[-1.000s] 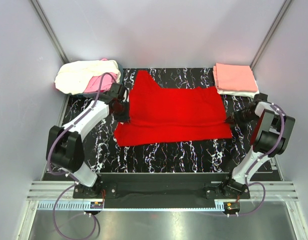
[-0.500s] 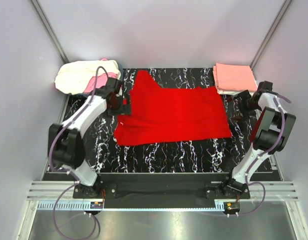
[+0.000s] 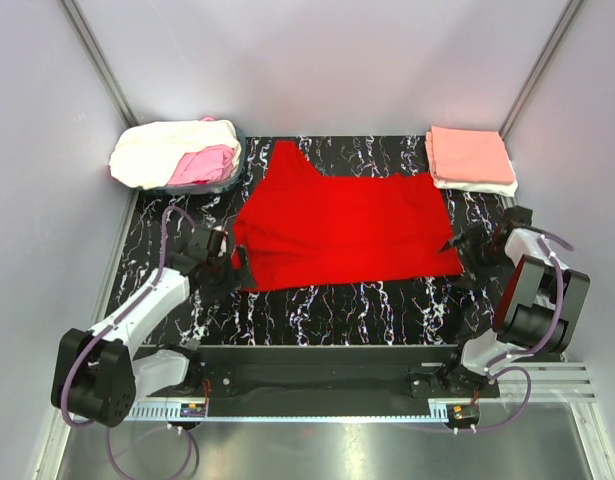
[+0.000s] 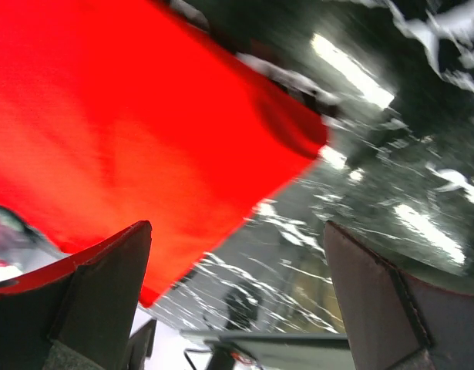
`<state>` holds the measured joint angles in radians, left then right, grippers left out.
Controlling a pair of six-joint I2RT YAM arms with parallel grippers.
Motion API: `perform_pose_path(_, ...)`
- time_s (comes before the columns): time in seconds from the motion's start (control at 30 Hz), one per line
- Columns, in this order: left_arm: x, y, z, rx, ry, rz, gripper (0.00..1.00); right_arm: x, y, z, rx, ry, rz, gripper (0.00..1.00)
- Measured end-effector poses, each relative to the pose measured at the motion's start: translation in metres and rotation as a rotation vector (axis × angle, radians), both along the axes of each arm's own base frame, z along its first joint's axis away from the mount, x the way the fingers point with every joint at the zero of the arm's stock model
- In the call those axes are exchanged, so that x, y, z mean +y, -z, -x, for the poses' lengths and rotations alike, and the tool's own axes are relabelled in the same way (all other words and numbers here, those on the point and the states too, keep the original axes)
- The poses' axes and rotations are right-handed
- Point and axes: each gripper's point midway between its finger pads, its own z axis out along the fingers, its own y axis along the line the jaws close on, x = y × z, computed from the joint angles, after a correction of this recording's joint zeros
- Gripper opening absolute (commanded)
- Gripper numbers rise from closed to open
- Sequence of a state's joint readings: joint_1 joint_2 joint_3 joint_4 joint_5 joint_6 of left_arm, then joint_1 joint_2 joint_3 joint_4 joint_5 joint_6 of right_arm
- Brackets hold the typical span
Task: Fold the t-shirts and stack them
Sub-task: Fold the tshirt
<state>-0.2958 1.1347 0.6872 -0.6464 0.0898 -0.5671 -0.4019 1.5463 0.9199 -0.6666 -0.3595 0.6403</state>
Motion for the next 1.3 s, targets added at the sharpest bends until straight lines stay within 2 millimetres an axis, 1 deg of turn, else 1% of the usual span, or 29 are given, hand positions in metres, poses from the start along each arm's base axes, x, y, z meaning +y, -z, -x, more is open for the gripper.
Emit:
perform_pose_path(0.07,-0.004,0.014,0.008,0.028,-0.015,0.034,0.99,0.004,0.011,0.012,0.038,-0.012,-0.007,1.00)
perform_pose_path(0.1,-0.007,0.018,0.009,0.032,-0.021,0.052,0.99,0.003,0.013,0.013,0.043,-0.015,-0.004,1.00)
perform_pose_path(0.2,-0.013,0.023,0.005,0.019,-0.038,0.092,0.99,-0.002,0.017,0.010,0.038,-0.028,0.024,1.00)
perform_pose_path(0.3,-0.018,0.026,-0.005,0.002,-0.049,0.112,0.99,-0.006,0.025,0.007,0.044,-0.031,0.042,0.99)
perform_pose_path(0.4,-0.019,0.029,-0.011,-0.003,-0.053,0.115,0.99,-0.010,0.029,0.005,0.053,-0.025,0.045,0.94)
perform_pose_path(0.53,-0.019,0.033,-0.016,-0.010,-0.063,0.109,0.98,-0.012,0.031,0.001,0.057,-0.017,0.039,0.78)
perform_pose_path(0.57,-0.019,0.033,-0.018,-0.015,-0.065,0.109,0.85,-0.013,0.032,0.000,0.057,-0.013,0.037,0.63)
perform_pose_path(0.63,-0.020,0.034,-0.021,-0.020,-0.075,0.113,0.59,-0.015,0.035,-0.002,0.051,-0.012,0.043,0.44)
perform_pose_path(0.67,-0.020,0.036,-0.023,-0.021,-0.077,0.113,0.38,-0.016,0.037,-0.004,0.048,-0.009,0.047,0.28)
perform_pose_path(0.7,-0.021,0.038,-0.024,-0.017,-0.080,0.114,0.29,-0.017,0.039,-0.005,0.046,-0.010,0.050,0.21)
perform_pose_path(0.73,-0.021,0.039,-0.025,-0.016,-0.078,0.111,0.23,-0.018,0.041,-0.005,0.047,-0.008,0.053,0.13)
perform_pose_path(0.77,-0.021,0.040,-0.025,-0.015,-0.074,0.109,0.18,-0.018,0.042,-0.005,0.047,-0.007,0.054,0.00)
perform_pose_path(0.8,-0.021,0.041,-0.025,-0.015,-0.074,0.109,0.10,-0.018,0.043,-0.005,0.045,-0.011,0.056,0.00)
perform_pose_path(0.93,-0.018,0.039,-0.024,-0.022,-0.068,0.096,0.05,-0.020,0.043,-0.004,0.044,-0.005,0.063,0.00)
perform_pose_path(1.0,-0.014,0.032,-0.020,-0.032,-0.070,0.083,0.05,-0.021,0.041,-0.001,0.049,0.000,0.076,0.00)
perform_pose_path(1.03,-0.012,0.026,-0.019,-0.046,-0.071,0.080,0.05,-0.022,0.039,0.003,0.052,0.005,0.084,0.00)
perform_pose_path(1.1,-0.009,0.009,-0.016,-0.089,-0.075,0.080,0.05,-0.025,0.033,0.010,0.057,0.017,0.101,0.00)
perform_pose_path(1.23,-0.007,-0.028,-0.012,-0.184,-0.074,0.106,0.05,-0.026,0.014,0.027,0.045,0.042,0.132,0.00)
perform_pose_path(1.3,-0.006,-0.040,-0.008,-0.212,-0.076,0.119,0.05,-0.025,0.007,0.037,0.042,0.056,0.141,0.00)
